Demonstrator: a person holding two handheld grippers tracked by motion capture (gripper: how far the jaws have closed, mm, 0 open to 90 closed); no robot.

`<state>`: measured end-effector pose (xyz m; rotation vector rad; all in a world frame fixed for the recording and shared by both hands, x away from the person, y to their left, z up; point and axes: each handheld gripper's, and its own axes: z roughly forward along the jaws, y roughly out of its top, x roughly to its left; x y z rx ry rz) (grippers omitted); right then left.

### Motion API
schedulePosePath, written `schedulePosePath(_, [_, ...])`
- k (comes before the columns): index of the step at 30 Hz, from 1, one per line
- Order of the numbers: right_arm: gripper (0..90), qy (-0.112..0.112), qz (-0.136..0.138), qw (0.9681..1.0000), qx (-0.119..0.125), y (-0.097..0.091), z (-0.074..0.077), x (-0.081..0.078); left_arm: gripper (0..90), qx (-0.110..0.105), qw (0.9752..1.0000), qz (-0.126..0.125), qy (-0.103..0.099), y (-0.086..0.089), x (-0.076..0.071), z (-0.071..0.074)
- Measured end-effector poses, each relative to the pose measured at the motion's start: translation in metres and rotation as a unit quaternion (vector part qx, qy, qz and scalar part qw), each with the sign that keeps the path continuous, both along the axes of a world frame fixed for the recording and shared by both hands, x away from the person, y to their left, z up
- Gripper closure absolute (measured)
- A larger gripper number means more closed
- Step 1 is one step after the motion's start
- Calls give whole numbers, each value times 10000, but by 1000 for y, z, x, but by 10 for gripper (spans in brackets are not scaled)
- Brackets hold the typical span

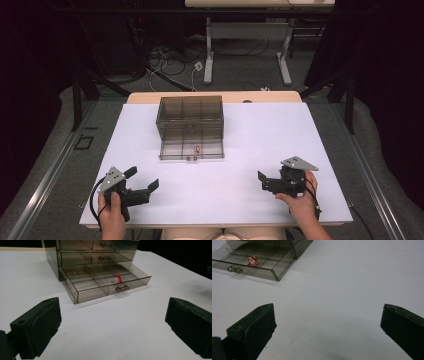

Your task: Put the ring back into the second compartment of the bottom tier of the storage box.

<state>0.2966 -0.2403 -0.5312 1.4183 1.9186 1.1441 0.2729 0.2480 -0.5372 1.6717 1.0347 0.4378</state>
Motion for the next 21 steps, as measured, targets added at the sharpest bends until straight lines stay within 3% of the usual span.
schedulePosePath(6, [0,-109,-135,9997,-165,-8,0,-3,5,2,10000,-11,-5,-1,0,0])
schedulePosePath(18, [0,-128,-498,9986,-126,-31,4,-4,5,-28,10000,-8,2,0,1,0])
schedulePosePath(21, [0,-84,-534,9985,-21,-37,5,-4,5,-53,10000,7,12,0,2,0])
